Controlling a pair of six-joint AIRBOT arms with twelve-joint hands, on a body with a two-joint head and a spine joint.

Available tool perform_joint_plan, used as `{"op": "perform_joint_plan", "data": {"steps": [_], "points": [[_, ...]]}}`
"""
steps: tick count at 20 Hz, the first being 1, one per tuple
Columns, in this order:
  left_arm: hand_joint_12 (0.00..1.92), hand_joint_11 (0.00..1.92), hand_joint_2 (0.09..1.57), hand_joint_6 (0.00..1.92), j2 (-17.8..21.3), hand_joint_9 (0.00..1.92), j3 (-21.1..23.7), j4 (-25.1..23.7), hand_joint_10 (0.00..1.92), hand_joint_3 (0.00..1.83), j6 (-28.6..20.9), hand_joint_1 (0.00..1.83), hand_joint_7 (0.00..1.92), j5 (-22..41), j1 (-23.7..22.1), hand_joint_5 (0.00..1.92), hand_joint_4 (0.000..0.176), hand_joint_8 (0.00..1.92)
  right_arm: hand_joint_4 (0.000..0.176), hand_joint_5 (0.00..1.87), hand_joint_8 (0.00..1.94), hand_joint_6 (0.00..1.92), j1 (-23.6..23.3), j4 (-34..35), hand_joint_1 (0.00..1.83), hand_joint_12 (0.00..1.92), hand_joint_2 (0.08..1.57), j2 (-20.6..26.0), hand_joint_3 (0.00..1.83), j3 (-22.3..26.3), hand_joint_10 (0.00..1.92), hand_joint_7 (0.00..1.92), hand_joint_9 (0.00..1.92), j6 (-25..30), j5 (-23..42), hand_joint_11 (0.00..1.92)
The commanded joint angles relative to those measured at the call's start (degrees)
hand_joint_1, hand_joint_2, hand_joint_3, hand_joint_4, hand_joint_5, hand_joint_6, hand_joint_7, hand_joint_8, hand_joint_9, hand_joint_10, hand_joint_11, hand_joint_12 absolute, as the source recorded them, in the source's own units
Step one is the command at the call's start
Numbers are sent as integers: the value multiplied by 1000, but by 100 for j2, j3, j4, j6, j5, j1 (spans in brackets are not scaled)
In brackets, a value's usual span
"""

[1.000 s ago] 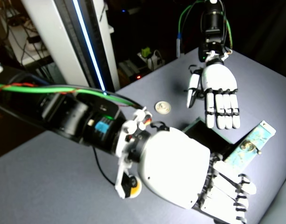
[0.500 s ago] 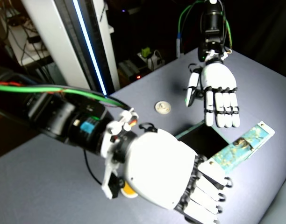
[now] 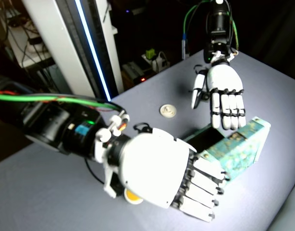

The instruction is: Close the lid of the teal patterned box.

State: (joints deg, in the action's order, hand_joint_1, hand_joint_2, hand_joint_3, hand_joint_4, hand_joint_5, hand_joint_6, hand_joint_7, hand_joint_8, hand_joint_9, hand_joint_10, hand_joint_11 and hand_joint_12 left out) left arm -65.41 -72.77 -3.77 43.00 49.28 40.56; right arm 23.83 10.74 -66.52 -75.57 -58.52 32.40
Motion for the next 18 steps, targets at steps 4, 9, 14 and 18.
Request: {"op": "perform_joint_plan", "data": {"steps": [4,9,14,18], "points": [[0,0,1398,0,121,0,122,175,0,0,-27,178,0,998,157,0,37,0,0,103,885,1327,143,-61,231,1900,1372,136,0,136,1349,231,55,80,894,2],[0,0,1425,0,191,0,295,168,0,8,-60,149,0,1201,381,0,82,0,0,50,443,831,450,-92,225,1698,1346,606,0,625,1052,231,7,80,1413,0],[3,6,1427,0,303,0,505,40,0,5,-164,47,0,1288,649,0,38,0,0,0,254,525,971,-221,221,1704,1346,1037,0,1097,922,198,0,412,2199,0],[1,3,1424,4,462,0,700,15,0,3,-193,2,0,1480,897,10,50,0,0,0,187,445,1306,-246,147,1601,1403,1270,8,1362,892,206,0,531,2739,0]]}}
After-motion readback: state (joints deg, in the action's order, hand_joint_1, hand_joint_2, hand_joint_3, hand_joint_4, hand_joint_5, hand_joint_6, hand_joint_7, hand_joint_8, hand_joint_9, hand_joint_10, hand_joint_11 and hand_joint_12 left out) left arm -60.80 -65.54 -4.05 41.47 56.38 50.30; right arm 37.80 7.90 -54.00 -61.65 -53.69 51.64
